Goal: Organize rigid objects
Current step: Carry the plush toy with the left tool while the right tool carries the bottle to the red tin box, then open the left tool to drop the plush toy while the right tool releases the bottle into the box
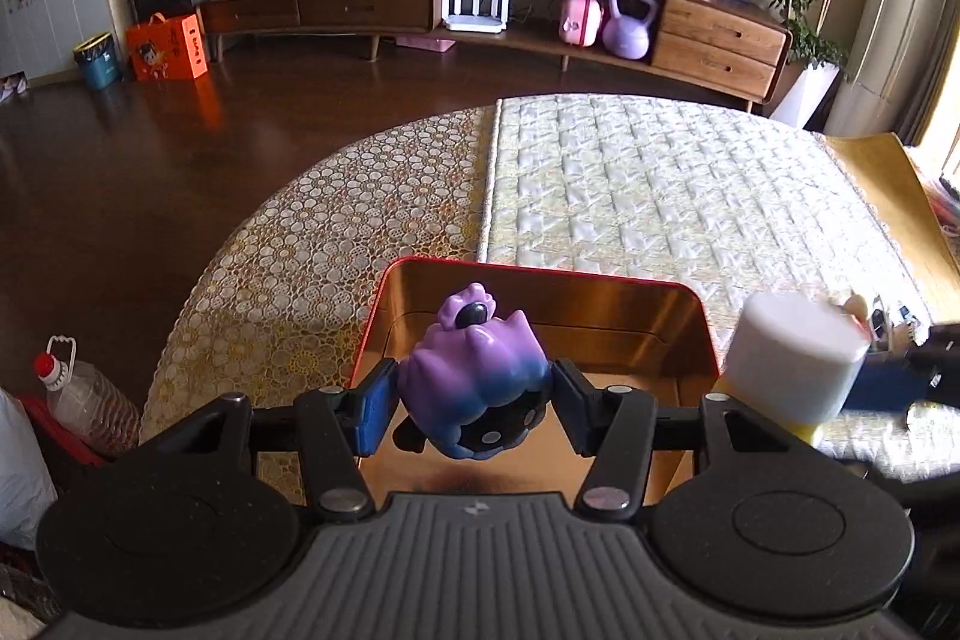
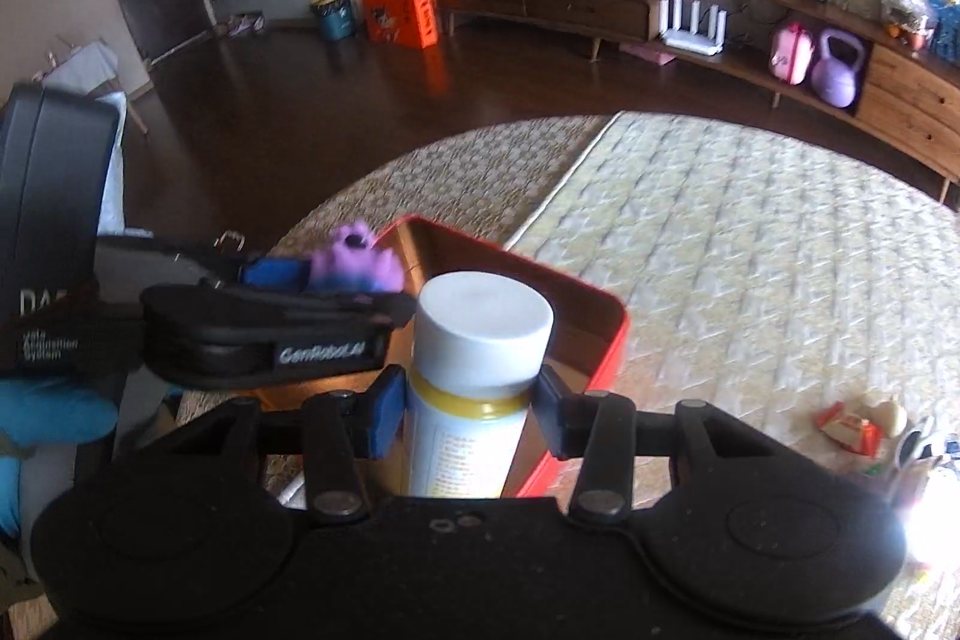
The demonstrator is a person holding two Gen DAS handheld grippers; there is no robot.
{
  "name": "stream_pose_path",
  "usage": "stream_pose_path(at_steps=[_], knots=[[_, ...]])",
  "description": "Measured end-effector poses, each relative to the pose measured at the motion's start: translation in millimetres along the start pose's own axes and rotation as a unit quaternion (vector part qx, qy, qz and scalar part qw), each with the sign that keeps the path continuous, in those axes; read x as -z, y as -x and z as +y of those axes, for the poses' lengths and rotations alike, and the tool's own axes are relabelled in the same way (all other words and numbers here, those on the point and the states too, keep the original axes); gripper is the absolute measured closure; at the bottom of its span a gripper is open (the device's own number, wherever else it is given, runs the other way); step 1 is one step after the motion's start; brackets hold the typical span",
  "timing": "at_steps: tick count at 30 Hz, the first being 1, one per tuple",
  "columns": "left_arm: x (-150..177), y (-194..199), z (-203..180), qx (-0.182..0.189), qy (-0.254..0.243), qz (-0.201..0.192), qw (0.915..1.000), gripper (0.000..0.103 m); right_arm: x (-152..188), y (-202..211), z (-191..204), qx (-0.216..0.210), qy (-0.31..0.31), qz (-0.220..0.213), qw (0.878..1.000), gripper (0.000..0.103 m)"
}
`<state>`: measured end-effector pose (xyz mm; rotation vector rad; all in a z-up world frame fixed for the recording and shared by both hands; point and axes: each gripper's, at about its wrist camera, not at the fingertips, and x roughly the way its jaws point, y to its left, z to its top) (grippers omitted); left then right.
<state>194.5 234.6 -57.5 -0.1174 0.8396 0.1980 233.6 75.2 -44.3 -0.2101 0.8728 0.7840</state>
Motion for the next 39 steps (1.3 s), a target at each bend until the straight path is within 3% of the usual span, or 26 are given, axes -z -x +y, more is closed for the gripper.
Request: stream_pose_path(at_steps=[8,21,30,36,39], knots=[[-6,-31,1,-0.004,-0.011,0.013,0.9998,0.048,9,-32,1,-0.008,-0.005,0.048,0.999,0.058],[-11,-69,2,-0.001,-0.004,0.041,0.9992,0.048,11,-62,-1,0.018,0.005,0.054,0.998,0.058],[-15,-89,-1,0.007,-0.002,0.059,0.9982,0.048,21,-63,12,0.032,0.045,0.046,0.997,0.058],[-16,-93,-6,0.008,-0.006,0.063,0.9979,0.048,23,-55,14,0.030,0.054,0.040,0.997,0.051],[-16,-92,-8,0.004,-0.004,0.066,0.9978,0.048,22,-48,11,0.024,0.050,0.032,0.998,0.042]])
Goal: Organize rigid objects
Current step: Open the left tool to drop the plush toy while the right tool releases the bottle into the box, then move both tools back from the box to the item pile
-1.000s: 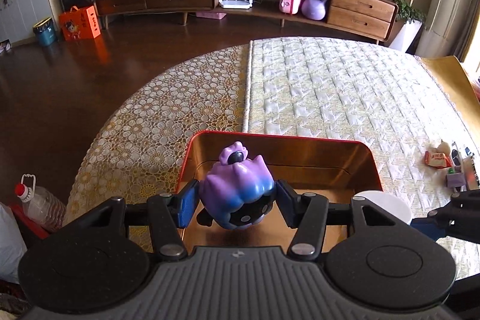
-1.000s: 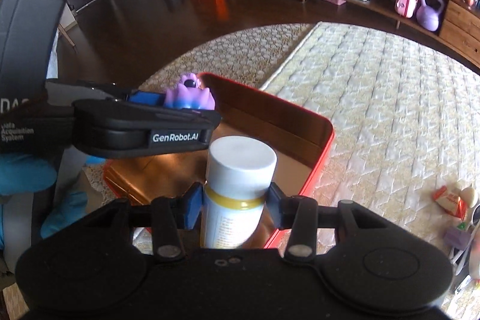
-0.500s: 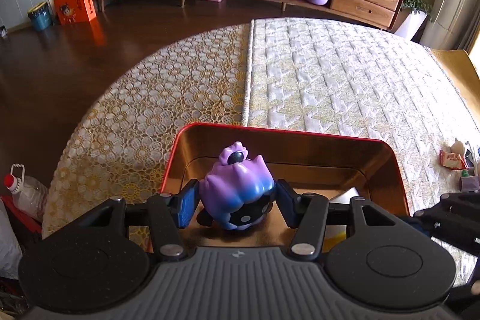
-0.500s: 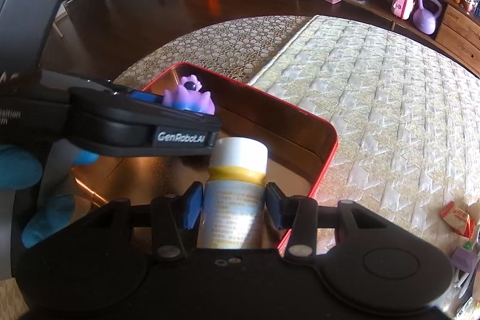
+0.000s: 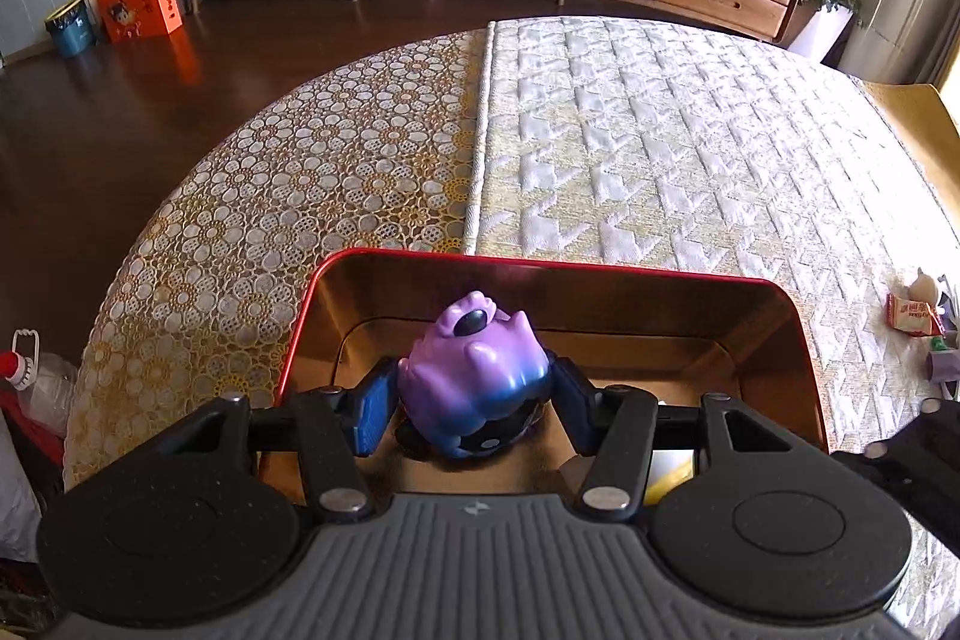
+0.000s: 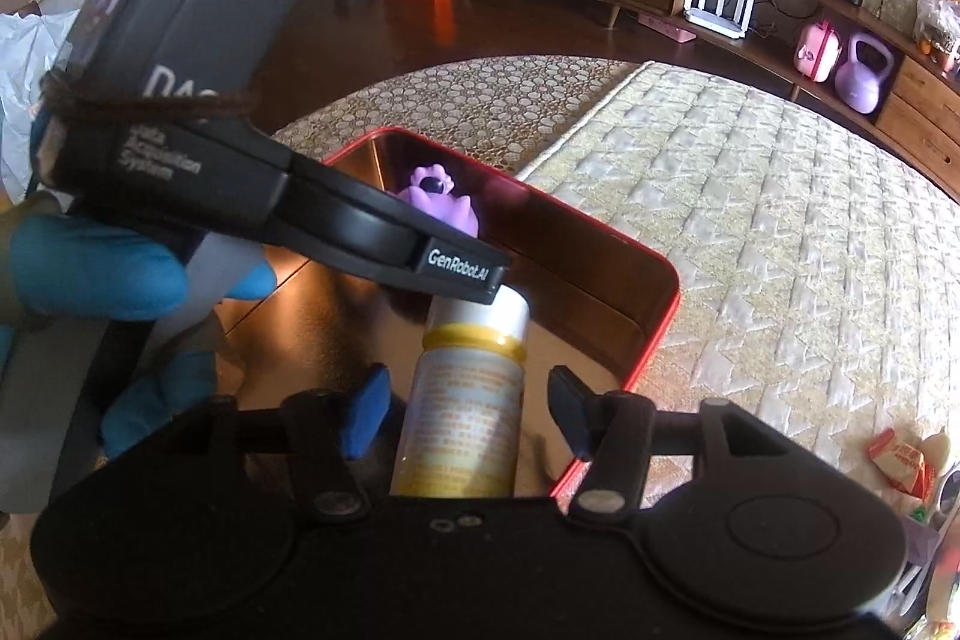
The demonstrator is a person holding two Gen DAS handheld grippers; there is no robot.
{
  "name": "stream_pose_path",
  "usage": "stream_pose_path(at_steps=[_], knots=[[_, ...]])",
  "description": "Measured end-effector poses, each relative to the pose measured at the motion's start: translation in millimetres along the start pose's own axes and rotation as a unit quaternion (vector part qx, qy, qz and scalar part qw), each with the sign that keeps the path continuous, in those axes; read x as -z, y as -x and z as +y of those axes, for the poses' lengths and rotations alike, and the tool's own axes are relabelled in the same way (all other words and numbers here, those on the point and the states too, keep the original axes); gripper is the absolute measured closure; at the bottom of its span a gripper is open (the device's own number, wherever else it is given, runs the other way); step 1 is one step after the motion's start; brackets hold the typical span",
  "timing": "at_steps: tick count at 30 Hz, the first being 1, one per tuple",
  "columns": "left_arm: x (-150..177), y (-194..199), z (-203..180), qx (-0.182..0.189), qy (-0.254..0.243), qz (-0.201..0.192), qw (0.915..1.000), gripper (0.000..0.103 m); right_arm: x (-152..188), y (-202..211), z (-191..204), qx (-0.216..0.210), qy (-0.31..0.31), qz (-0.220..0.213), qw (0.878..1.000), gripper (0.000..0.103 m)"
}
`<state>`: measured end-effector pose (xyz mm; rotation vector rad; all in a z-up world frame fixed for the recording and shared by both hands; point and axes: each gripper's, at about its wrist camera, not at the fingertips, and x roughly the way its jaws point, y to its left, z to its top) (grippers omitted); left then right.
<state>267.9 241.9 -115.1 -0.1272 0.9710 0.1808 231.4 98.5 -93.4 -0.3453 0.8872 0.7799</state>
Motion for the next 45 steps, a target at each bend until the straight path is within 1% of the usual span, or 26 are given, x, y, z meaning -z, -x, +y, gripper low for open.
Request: stream_pose_path(at_steps=[2,4,6,9,14,23,24,25,26,33,37,38,40,42,45], knots=[[0,3,1,0.000,0.003,-0.004,1.0000,0.045,2,5,0,-0.004,0.002,-0.005,1.000,0.040],[0,9,2,0.000,0.006,-0.011,0.9999,0.034,3,10,-1,-0.006,0.000,-0.008,1.000,0.040],[1,16,4,0.000,0.009,-0.017,0.9998,0.032,5,16,-1,-0.012,-0.005,-0.011,1.000,0.040],[2,25,7,-0.002,0.013,-0.020,0.9997,0.032,5,24,-1,-0.016,-0.008,-0.016,1.000,0.037],[9,45,5,-0.003,0.006,-0.028,0.9996,0.032,8,41,0,-0.019,-0.012,-0.026,0.999,0.036],[23,93,-1,0.005,0.006,-0.051,0.9986,0.032,12,72,-1,-0.023,-0.029,-0.047,0.998,0.032],[25,98,-2,0.007,0.006,-0.055,0.9985,0.032,13,76,-1,-0.023,-0.032,-0.050,0.998,0.031],[27,103,-4,0.009,0.005,-0.058,0.9983,0.032,15,80,-1,-0.024,-0.034,-0.054,0.998,0.027],[30,107,-5,0.011,0.006,-0.060,0.9981,0.032,19,85,-1,-0.023,-0.036,-0.059,0.997,0.023],[50,136,-19,0.028,0.005,-0.072,0.9970,0.032,40,116,-11,-0.022,-0.055,-0.078,0.995,0.018],[61,148,-33,0.041,0.006,-0.080,0.9959,0.031,55,130,-23,-0.013,-0.074,-0.084,0.994,0.012],[63,151,-37,0.043,0.005,-0.082,0.9957,0.030,60,134,-27,-0.013,-0.079,-0.085,0.993,0.011],[68,155,-47,0.043,0.003,-0.089,0.9951,0.021,68,140,-34,-0.011,-0.086,-0.088,0.992,0.010],[73,161,-58,0.049,-0.003,-0.097,0.9941,0.021,78,146,-42,0.002,-0.095,-0.094,0.991,0.008],[79,167,-75,0.058,-0.013,-0.104,0.9928,0.021,92,154,-56,0.009,-0.116,-0.103,0.988,0.006]])
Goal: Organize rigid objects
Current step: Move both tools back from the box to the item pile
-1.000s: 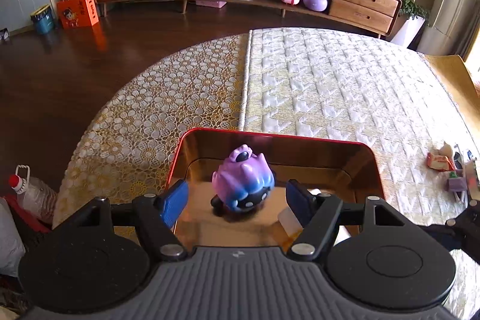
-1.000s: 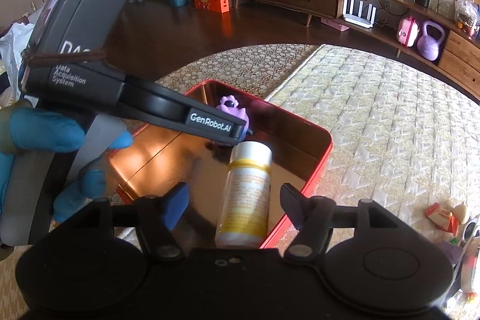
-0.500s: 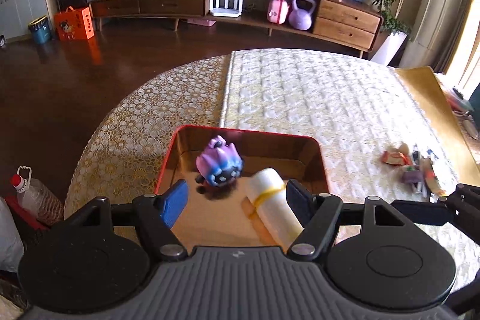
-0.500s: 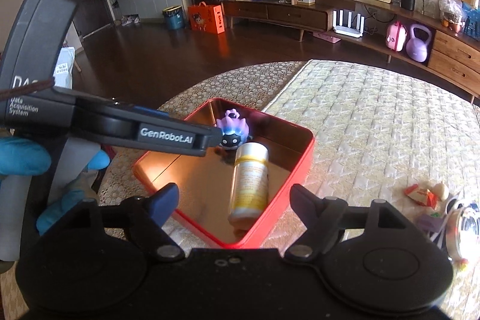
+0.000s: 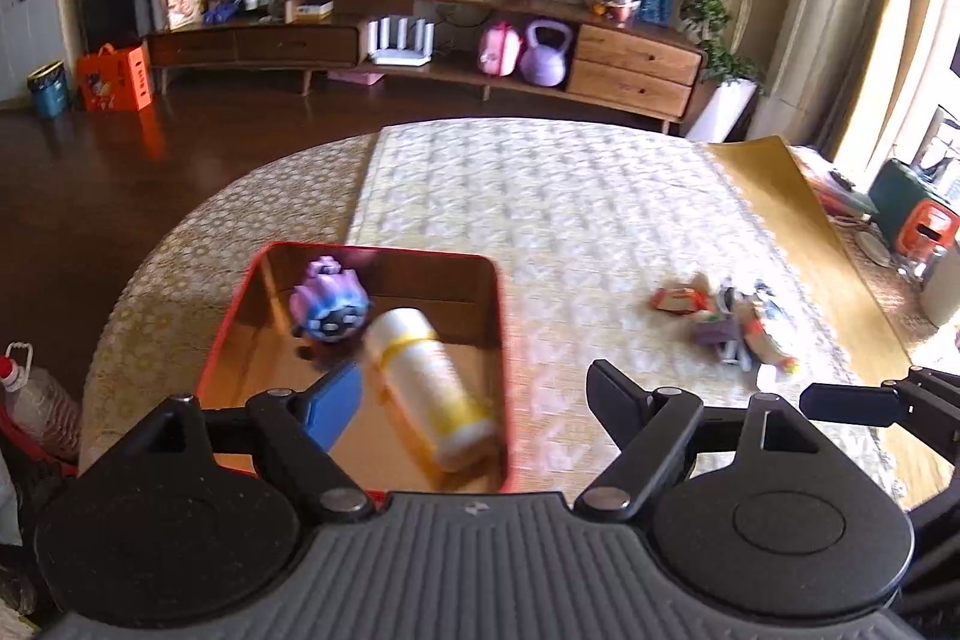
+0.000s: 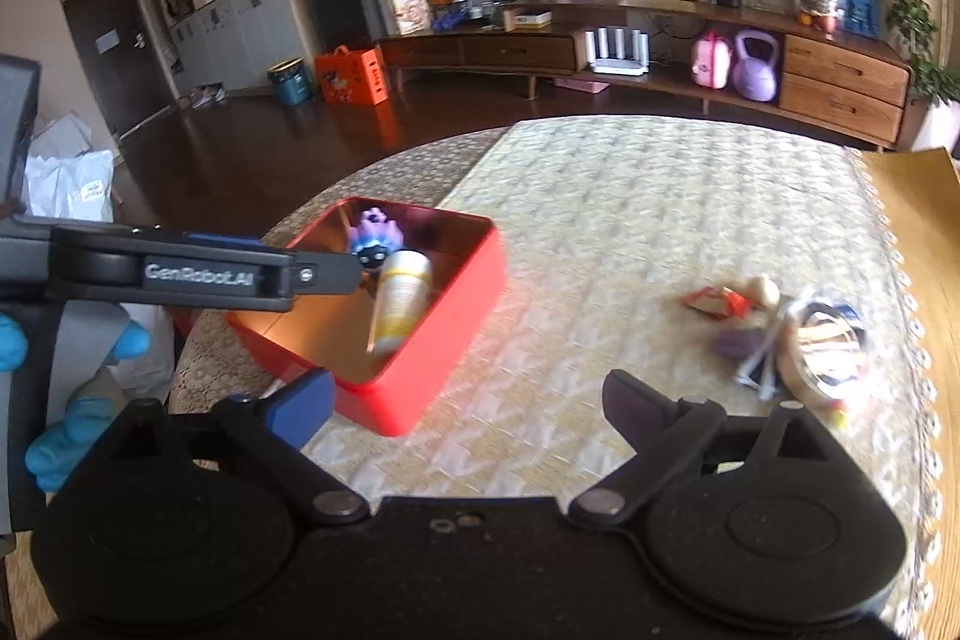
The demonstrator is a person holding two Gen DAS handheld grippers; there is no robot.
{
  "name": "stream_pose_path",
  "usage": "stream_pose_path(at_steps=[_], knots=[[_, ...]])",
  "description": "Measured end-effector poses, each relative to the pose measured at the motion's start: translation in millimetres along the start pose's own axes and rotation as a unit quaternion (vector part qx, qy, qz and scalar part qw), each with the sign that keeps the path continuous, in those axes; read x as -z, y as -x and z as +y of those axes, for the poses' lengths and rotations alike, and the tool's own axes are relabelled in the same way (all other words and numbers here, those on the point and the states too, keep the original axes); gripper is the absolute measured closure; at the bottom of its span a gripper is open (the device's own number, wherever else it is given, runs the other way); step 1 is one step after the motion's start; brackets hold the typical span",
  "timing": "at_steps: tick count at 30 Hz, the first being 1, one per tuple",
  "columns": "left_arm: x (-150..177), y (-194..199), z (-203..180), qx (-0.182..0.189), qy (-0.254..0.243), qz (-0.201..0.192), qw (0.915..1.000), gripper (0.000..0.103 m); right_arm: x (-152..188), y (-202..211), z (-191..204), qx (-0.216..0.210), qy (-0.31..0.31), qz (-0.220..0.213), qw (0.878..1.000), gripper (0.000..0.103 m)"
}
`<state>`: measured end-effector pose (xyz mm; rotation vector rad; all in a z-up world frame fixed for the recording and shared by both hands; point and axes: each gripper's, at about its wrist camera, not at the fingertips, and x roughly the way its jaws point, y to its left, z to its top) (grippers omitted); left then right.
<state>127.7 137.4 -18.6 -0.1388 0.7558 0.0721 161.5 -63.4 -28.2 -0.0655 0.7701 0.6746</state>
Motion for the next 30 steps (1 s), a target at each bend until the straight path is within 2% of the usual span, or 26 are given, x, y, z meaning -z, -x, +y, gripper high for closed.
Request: stream_pose_path(at_steps=[7,15,30], knots=[[7,-6,-42,0.019,-0.015,-0.005,0.9997,0.020,24,16,-42,0.034,-0.033,-0.011,0.999,0.004],[3,-34,-85,0.039,-0.029,0.005,0.9988,0.020,43,28,-98,0.078,-0.071,-0.018,0.994,0.004],[-7,-105,-138,0.057,-0.065,0.032,0.9957,0.020,51,9,-181,0.125,-0.077,-0.001,0.989,0.009]])
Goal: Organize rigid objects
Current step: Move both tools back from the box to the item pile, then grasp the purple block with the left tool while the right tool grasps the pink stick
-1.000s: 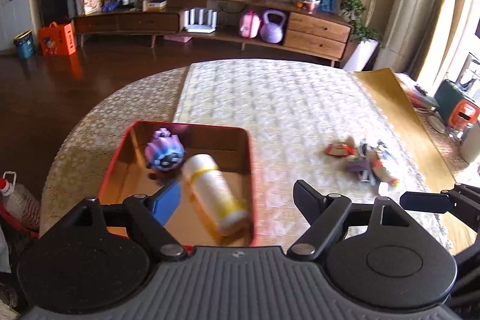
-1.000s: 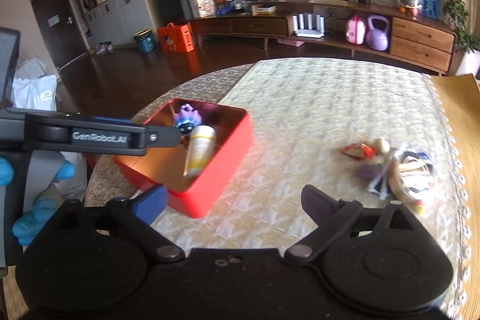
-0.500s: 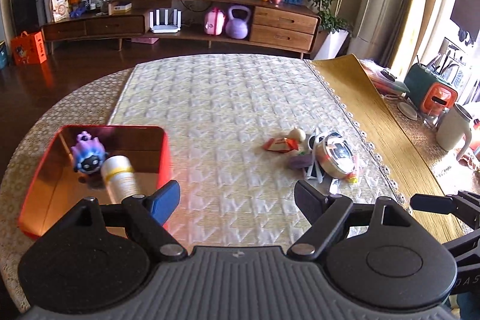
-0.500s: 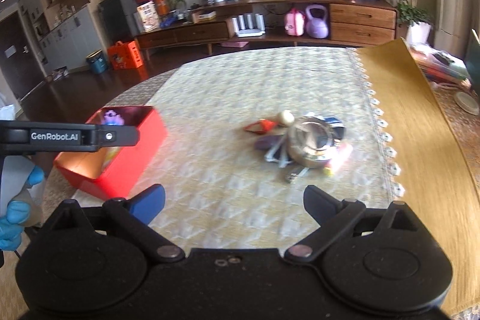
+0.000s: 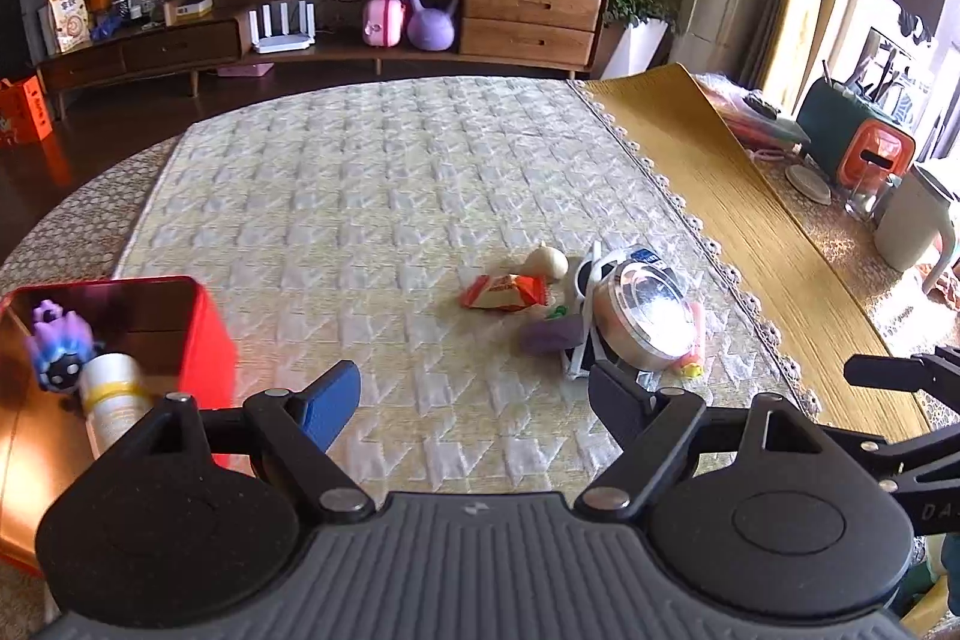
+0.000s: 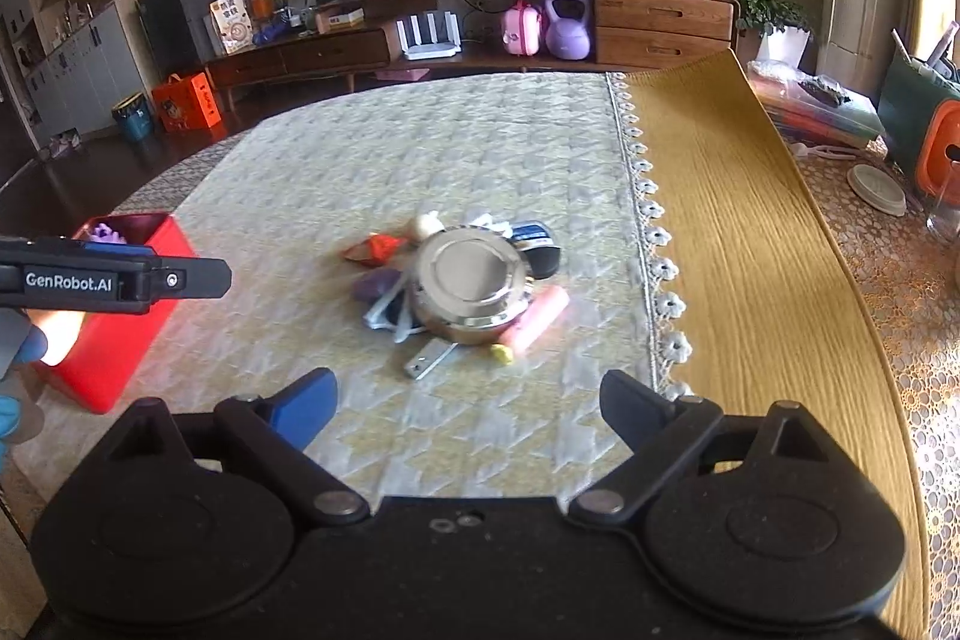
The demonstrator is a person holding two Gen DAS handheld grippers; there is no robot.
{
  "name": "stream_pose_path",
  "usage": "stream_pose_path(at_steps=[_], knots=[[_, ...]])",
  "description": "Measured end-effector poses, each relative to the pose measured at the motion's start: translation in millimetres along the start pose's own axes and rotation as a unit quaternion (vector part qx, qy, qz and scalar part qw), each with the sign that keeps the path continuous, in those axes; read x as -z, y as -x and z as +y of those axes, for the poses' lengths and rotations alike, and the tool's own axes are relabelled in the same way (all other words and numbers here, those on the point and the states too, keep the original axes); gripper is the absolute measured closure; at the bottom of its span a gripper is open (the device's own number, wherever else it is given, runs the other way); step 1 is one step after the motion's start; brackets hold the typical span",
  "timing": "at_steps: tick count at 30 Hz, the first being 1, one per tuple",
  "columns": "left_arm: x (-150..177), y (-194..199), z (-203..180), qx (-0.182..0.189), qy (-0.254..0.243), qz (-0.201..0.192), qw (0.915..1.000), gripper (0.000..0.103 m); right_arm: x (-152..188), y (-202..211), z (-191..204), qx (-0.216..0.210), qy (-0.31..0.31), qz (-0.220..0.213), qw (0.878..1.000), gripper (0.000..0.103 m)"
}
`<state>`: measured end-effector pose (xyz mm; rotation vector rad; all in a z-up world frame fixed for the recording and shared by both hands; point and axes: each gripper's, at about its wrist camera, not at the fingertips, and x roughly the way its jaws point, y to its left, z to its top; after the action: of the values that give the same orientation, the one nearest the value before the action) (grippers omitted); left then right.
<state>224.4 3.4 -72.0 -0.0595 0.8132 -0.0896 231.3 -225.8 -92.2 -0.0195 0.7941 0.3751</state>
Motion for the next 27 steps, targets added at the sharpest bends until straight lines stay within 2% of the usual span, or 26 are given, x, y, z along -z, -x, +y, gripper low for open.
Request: stream_pose_path(at_steps=[9,14,20,27], knots=[[-1,-43,-22,0.011,-0.022,0.014,0.9996,0.020,-8,-40,-17,-0.002,0.022,0.014,1.000,0.022],[-2,-64,-29,0.004,-0.031,0.024,0.9992,0.020,-10,-62,-19,0.004,0.031,0.023,0.999,0.031],[-3,-85,-30,0.000,-0.028,0.030,0.9991,0.020,-11,-80,-22,0.004,0.034,0.030,0.999,0.036],[-8,-99,-24,0.036,-0.003,0.043,0.9984,0.021,-13,-90,-25,-0.001,0.036,0.033,0.999,0.044]])
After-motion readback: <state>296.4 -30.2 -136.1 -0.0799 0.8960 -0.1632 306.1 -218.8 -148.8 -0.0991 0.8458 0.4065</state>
